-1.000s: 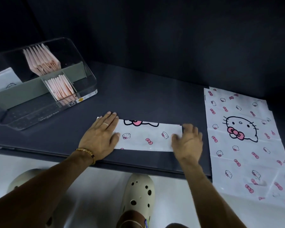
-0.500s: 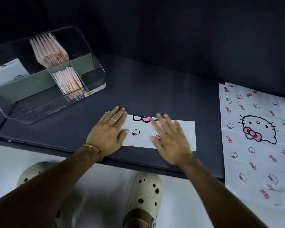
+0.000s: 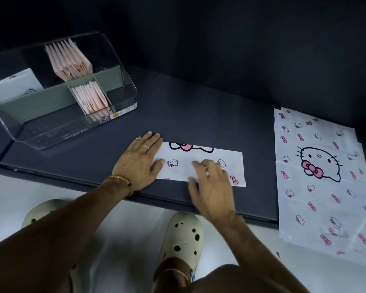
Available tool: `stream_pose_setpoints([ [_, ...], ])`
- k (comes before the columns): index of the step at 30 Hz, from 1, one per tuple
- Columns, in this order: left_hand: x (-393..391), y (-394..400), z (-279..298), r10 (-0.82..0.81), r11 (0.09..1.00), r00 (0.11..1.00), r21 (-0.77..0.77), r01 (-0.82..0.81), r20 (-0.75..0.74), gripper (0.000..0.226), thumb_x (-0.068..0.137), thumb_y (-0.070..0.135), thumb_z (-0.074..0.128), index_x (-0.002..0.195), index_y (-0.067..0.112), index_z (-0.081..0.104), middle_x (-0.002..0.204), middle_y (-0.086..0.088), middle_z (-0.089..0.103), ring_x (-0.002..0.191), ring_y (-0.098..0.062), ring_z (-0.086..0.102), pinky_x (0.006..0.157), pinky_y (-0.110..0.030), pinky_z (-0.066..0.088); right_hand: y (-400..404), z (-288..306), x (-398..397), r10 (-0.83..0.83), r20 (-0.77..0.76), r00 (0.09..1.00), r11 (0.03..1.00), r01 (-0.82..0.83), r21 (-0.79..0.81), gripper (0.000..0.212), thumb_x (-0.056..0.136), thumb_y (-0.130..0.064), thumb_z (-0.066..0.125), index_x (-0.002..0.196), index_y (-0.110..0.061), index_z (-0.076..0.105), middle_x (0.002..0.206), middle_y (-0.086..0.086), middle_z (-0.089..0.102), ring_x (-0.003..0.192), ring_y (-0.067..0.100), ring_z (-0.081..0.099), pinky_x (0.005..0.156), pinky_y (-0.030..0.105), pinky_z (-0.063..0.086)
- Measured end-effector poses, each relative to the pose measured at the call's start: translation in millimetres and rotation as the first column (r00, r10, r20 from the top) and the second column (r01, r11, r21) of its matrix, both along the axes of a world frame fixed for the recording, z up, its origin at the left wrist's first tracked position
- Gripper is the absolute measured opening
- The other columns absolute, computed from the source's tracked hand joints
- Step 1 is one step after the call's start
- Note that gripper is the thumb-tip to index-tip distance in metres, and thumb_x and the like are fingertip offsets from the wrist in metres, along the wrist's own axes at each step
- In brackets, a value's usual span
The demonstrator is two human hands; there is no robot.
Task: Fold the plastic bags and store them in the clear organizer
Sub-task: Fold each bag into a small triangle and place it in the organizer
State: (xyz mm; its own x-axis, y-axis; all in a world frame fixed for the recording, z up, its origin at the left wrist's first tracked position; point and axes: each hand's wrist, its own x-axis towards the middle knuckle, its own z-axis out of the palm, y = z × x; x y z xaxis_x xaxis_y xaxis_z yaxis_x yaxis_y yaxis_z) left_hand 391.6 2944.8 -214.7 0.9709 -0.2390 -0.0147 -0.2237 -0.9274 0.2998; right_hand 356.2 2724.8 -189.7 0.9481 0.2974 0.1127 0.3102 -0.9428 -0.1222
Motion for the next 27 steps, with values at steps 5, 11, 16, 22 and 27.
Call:
stream_pose_setpoints([
  [5, -13, 8, 5, -0.091, 0.995, 0.994, -0.046, 0.089, -0.067, 0.086, 0.082, 0.061, 0.050, 0.150, 0.023, 0.016, 0.159, 0.000, 0.009, 0.147, -0.020, 0.002, 0.119, -0.034, 0.002, -1, -1, -2, -0.016, -0.081, 0.997, 1.000, 0.014, -0.019, 0.032, 0.089, -0.028, 0.058, 0.118, -0.014, 0.061, 0.118, 0.005, 0.057, 0.104, 0.025, 0.055, 0.087, 0.040, 0.046],
  [11, -43, 25, 9, -0.237, 0.969, 0.967, 0.051, 0.242, -0.091, 0.051, 0.092, 0.055, 0.034, 0.139, 0.036, 0.038, 0.158, -0.002, 0.015, 0.147, -0.026, -0.002, 0.118, -0.038, 0.003, -5, 7, 10, 0.018, -0.137, 0.990, 1.000, -0.019, -0.010, 0.037, 0.087, -0.022, 0.058, 0.122, -0.012, 0.059, 0.127, 0.007, 0.055, 0.117, 0.026, 0.052, 0.099, 0.041, 0.039],
  [16, -47, 12, 17, -0.152, 0.985, 0.987, 0.068, 0.156, -0.054, 0.044, 0.099, 0.046, 0.023, 0.135, 0.032, 0.045, 0.154, -0.002, 0.028, 0.146, -0.027, 0.009, 0.115, -0.042, 0.020, 32, 9, -3, 0.137, -0.079, 0.987, 0.991, -0.136, 0.015, 0.041, 0.076, -0.032, 0.067, 0.113, -0.016, 0.064, 0.116, 0.005, 0.059, 0.105, 0.027, 0.056, 0.086, 0.041, 0.045],
  [22, -41, 9, 31, -0.019, 0.998, 0.999, -0.065, 0.016, -0.043, 0.055, 0.081, 0.064, 0.045, 0.121, 0.029, 0.057, 0.125, 0.002, 0.058, 0.127, -0.017, 0.038, 0.100, -0.034, 0.033, 47, 8, -3, 0.000, -0.014, 1.000, 0.980, 0.003, 0.200, 0.007, 0.085, -0.005, 0.063, 0.082, -0.010, 0.068, 0.084, 0.003, 0.066, 0.079, 0.026, 0.061, 0.066, 0.033, 0.051],
  [27, -23, 11, 53, 0.096, 0.762, 0.968, -0.609, -0.222, -0.234, 0.017, 0.075, 0.029, 0.077, 0.088, 0.021, 0.071, 0.086, 0.008, 0.069, 0.083, -0.008, 0.063, 0.076, -0.034, 0.052, 22, 24, 24, -0.039, -0.520, 0.853, 0.765, 0.360, 0.534, 0.034, 0.095, -0.019, 0.051, 0.062, -0.024, 0.043, 0.058, -0.013, 0.043, 0.060, 0.013, 0.044, 0.060, 0.030, 0.040],
])
